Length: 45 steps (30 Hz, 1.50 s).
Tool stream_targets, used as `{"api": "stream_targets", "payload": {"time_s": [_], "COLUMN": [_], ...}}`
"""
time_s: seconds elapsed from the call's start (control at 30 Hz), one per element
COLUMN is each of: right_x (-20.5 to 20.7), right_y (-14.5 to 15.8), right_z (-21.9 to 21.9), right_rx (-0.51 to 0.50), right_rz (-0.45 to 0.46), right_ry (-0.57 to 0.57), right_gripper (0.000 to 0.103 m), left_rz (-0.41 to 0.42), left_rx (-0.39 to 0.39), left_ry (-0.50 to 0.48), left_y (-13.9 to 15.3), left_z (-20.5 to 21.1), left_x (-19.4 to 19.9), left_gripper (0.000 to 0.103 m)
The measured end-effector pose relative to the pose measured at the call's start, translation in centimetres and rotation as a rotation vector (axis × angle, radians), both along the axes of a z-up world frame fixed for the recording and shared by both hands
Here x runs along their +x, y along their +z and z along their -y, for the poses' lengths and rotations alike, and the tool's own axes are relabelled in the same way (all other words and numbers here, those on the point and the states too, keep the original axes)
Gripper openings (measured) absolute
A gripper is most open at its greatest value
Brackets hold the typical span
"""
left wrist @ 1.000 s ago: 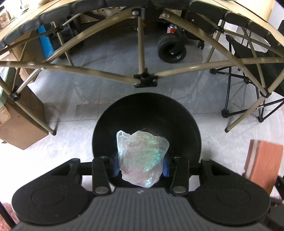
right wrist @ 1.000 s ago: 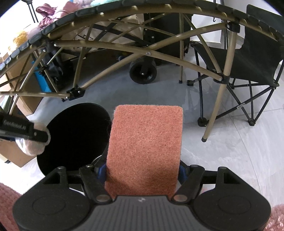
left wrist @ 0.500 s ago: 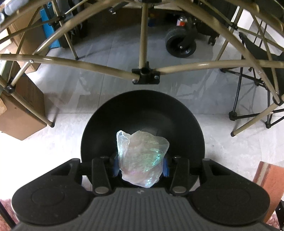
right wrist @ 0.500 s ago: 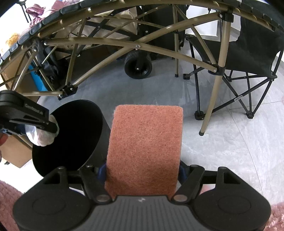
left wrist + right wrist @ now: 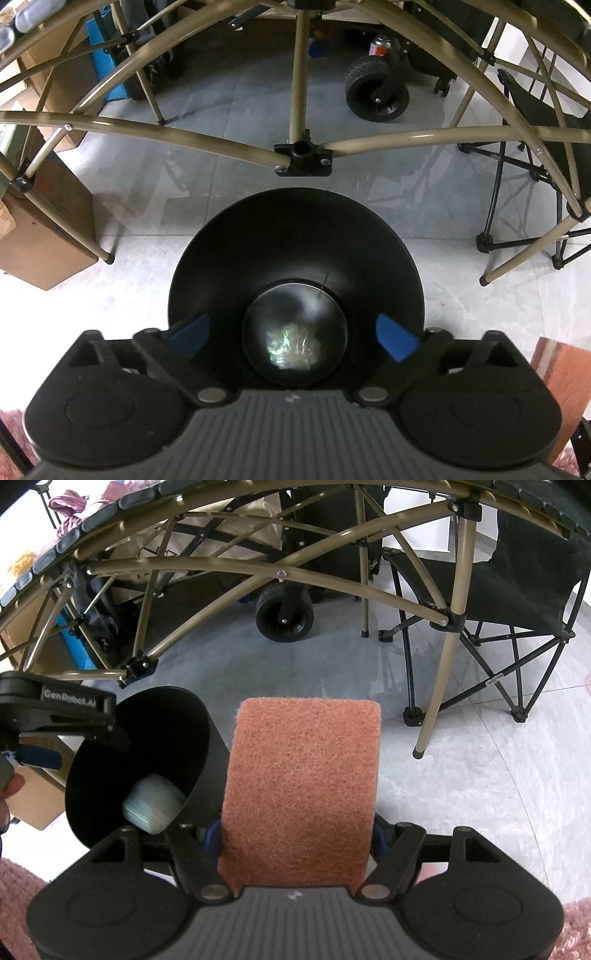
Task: Collect trash
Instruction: 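Open the left tool to drop the plastic bag into the bin, then move the right tool over the bin and release the pink pad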
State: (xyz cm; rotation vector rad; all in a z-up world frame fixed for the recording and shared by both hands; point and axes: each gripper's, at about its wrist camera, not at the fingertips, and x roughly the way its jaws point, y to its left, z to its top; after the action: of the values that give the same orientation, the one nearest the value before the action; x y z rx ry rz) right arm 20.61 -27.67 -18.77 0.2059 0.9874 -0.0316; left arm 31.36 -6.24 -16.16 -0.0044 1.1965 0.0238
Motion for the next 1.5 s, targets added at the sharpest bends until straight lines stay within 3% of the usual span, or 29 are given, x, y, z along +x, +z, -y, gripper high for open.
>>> {"api": "stream_targets", "payload": {"time_s": [0.8,1.5], "right_x": [0.5,3.2], "right_y": [0.3,1.4], "right_z": [-1.5,-7.0], "right_rx": [-0.021,-0.029], "right_rz": [0.005,0.022], "right_ry": [0.039,0.116], "right_gripper": [0.072,0.072], "left_rz": [-0.014,0.008], "left_rx": [-0.001,0.008], "left_ry": [0.007,0.08], "left_y": [0.3,0.6], "left_z": [-1.9,-9.0], "left_x": [-0.7,-2.3], "left_gripper": [0.103,0.103]}}
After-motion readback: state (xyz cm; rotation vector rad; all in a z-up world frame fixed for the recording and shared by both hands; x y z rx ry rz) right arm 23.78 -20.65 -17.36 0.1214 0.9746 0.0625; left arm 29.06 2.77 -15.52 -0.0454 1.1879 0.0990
